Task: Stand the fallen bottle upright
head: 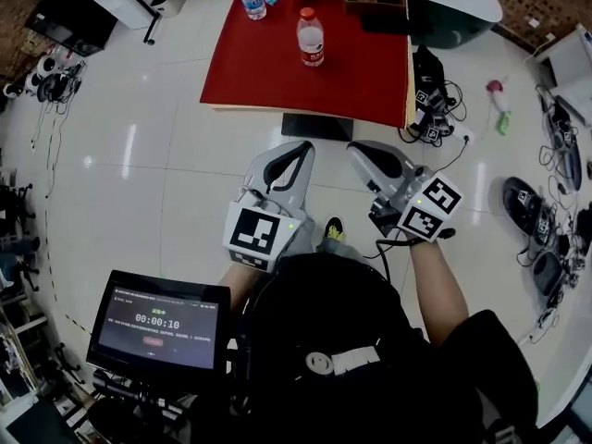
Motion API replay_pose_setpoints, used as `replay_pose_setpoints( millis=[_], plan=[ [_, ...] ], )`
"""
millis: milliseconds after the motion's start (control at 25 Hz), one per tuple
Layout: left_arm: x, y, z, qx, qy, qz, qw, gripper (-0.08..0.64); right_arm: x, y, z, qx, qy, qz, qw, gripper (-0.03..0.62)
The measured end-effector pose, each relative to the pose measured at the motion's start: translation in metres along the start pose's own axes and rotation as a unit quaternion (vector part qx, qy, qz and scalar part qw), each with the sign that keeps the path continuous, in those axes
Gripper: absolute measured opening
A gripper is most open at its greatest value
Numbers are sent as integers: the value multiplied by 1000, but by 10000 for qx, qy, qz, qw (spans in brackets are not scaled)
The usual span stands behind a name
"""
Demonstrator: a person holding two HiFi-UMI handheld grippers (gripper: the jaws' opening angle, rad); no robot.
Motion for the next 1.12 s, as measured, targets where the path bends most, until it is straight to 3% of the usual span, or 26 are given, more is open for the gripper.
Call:
replay_pose_setpoints(
  millis=[320, 520, 760, 1120],
  plan=[
    [13, -11, -5, 118, -116, -159, 9997, 0, -12, -43, 20, 818, -257, 745, 9935, 3],
    [20, -17, -5, 4, -119, -260, 9996, 0, -24, -48, 30, 910, -419, 522, 9936, 3],
    [42, -22, 25, 65, 31, -285, 9996, 0, -61, -42, 46, 1050, -505, 439, 9922, 3],
    [48, -24, 26, 116, 83, -317, 9994, 0, -64, -39, 51, 1119, -457, 448, 9917, 3]
  ],
)
Point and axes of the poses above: the fingertips, and each gripper's own axes: x backward along the fingers, z to its left, y out of its top, the point moved 6 cm from there along x, backward along the fingers, and after that the axes turned 12 degrees about -x, right-handed, at the moved point
